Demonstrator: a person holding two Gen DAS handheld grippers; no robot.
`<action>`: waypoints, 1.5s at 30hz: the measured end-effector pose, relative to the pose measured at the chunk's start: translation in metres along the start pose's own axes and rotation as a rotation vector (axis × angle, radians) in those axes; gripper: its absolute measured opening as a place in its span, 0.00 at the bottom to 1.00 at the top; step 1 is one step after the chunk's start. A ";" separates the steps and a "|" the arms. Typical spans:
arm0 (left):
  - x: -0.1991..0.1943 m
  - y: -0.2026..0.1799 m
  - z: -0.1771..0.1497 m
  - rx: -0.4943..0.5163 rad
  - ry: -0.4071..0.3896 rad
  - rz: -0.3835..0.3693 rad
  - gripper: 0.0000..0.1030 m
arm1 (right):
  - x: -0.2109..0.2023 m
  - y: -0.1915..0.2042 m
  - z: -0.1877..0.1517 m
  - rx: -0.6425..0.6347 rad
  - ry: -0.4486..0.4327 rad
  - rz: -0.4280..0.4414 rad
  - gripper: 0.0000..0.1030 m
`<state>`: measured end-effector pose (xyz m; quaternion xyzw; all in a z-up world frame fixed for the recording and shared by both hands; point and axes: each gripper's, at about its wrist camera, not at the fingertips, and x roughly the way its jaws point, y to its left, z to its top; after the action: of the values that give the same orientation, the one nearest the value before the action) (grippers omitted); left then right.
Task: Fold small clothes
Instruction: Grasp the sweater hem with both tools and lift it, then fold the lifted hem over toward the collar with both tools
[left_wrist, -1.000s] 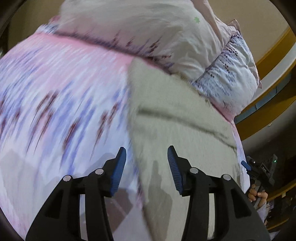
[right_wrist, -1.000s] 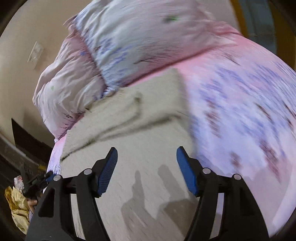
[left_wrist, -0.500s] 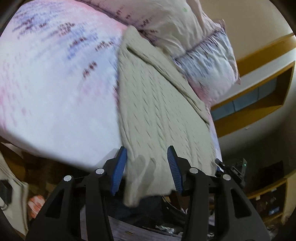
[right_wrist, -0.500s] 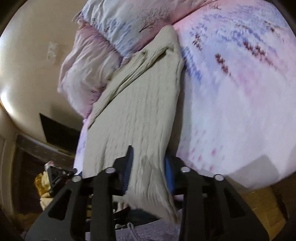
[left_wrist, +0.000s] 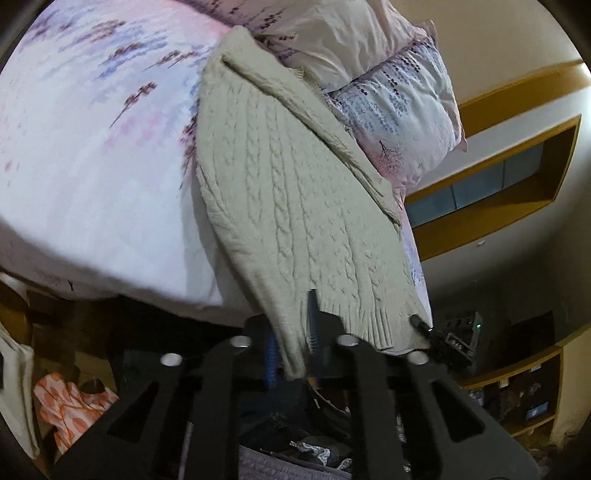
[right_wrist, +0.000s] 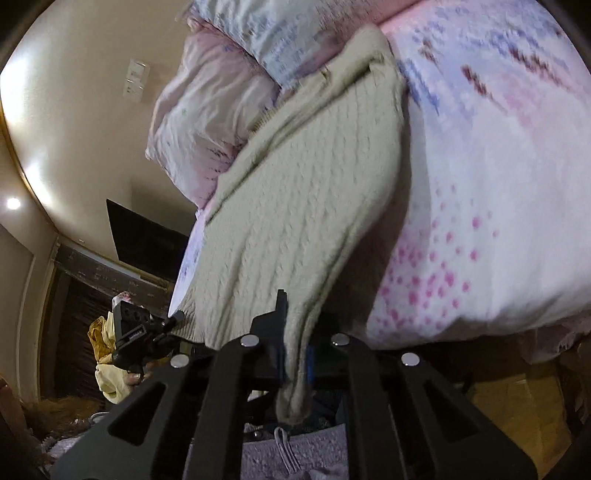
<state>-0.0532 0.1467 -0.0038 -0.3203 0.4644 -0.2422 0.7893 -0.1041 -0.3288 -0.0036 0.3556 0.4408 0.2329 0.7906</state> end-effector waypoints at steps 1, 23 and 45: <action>-0.001 -0.003 0.003 0.015 -0.007 0.008 0.08 | -0.003 0.005 0.002 -0.022 -0.023 -0.003 0.07; -0.032 -0.039 0.121 0.223 -0.336 0.089 0.06 | -0.025 0.085 0.087 -0.437 -0.475 -0.263 0.06; 0.096 -0.021 0.290 0.119 -0.339 0.182 0.06 | 0.073 0.041 0.237 -0.226 -0.506 -0.345 0.07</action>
<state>0.2465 0.1485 0.0613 -0.2660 0.3368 -0.1393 0.8924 0.1350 -0.3376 0.0737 0.2322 0.2553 0.0474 0.9374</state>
